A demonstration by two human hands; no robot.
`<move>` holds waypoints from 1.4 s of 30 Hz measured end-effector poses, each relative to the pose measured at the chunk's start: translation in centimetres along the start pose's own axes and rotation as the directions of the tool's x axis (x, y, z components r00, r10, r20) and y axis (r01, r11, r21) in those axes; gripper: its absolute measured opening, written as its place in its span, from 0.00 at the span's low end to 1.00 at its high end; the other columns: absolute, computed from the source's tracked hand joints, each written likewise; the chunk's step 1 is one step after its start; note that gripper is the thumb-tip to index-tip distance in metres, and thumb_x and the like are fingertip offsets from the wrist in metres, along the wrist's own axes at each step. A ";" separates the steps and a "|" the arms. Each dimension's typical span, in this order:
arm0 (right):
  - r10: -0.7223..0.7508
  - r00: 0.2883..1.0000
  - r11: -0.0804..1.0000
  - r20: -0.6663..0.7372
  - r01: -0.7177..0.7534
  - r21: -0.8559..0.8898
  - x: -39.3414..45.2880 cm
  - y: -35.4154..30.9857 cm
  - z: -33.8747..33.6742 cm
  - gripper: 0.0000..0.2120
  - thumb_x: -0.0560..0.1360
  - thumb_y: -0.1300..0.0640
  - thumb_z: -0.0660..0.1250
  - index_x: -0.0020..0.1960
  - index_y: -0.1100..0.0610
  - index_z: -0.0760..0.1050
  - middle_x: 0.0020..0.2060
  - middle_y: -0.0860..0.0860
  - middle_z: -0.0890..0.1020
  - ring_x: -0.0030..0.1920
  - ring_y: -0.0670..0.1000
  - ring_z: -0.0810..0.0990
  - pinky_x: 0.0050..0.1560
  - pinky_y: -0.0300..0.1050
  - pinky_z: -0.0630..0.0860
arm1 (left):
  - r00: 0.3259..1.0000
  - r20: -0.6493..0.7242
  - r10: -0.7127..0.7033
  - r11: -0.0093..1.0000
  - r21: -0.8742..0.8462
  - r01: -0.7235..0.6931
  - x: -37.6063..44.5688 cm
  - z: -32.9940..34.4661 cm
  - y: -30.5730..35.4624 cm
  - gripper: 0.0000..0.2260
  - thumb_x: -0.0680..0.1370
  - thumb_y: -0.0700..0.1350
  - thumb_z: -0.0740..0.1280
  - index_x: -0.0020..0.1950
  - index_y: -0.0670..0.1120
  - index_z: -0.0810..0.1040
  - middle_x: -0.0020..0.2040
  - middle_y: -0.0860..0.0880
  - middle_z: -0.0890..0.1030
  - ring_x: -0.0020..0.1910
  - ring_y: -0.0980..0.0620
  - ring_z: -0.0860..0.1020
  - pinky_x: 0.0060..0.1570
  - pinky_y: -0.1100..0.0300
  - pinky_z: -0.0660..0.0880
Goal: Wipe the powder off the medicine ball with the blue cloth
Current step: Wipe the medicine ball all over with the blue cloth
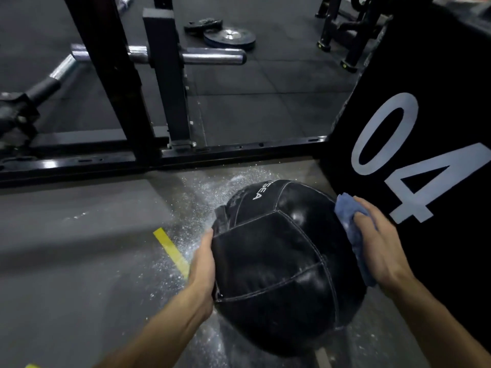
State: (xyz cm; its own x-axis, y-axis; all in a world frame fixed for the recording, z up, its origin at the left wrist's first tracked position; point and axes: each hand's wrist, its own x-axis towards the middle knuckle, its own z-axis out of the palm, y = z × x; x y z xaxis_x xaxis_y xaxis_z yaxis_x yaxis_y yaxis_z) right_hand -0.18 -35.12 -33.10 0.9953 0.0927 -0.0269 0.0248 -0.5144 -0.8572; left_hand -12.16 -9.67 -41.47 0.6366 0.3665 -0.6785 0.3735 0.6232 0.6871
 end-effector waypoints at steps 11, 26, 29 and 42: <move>0.066 0.989 0.989 0.131 -0.082 0.122 4.5 -0.5 6.0 0.14 0.86 0.59 0.59 0.62 0.44 0.78 0.56 0.41 0.81 0.49 0.31 0.77 0.42 0.22 0.71 | 0.934 -0.076 0.350 0.763 0.601 -0.237 -2.1 -5.4 5.2 0.32 0.76 0.74 0.62 0.66 0.50 0.73 0.64 0.50 0.77 0.59 0.52 0.77 0.61 0.51 0.70; 0.180 0.979 0.983 0.097 -0.181 0.002 9.0 -0.5 5.3 0.14 0.83 0.55 0.60 0.43 0.50 0.80 0.43 0.50 0.84 0.50 0.53 0.82 0.49 0.49 0.74 | 0.740 0.397 0.543 0.143 0.824 -0.548 2.4 3.9 9.8 0.25 0.81 0.68 0.58 0.78 0.63 0.68 0.80 0.61 0.65 0.78 0.55 0.65 0.75 0.49 0.66; 0.060 0.988 0.989 0.144 -0.040 -0.141 9.3 -2.8 4.9 0.13 0.82 0.53 0.59 0.52 0.49 0.83 0.54 0.51 0.85 0.58 0.54 0.81 0.59 0.51 0.75 | 0.760 0.327 0.562 0.124 0.875 -0.469 1.9 6.0 9.8 0.28 0.80 0.70 0.56 0.78 0.61 0.67 0.79 0.57 0.66 0.77 0.50 0.68 0.73 0.44 0.69; -0.122 0.988 0.932 0.092 0.146 -0.332 6.6 -5.2 7.3 0.14 0.79 0.48 0.56 0.53 0.45 0.79 0.59 0.50 0.81 0.60 0.58 0.79 0.56 0.53 0.76 | 0.808 0.302 0.505 -0.127 0.953 -0.276 -0.6 5.0 9.9 0.42 0.73 0.82 0.49 0.79 0.60 0.65 0.73 0.47 0.71 0.73 0.42 0.70 0.73 0.41 0.65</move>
State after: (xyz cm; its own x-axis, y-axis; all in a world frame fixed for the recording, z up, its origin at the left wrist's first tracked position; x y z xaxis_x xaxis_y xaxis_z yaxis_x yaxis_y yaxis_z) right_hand 5.60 -25.58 -32.55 0.9720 0.2328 0.0312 0.1996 -0.7488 -0.6320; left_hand -5.43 -7.18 -32.96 0.9070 0.4027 -0.1230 0.4194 -0.8387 0.3474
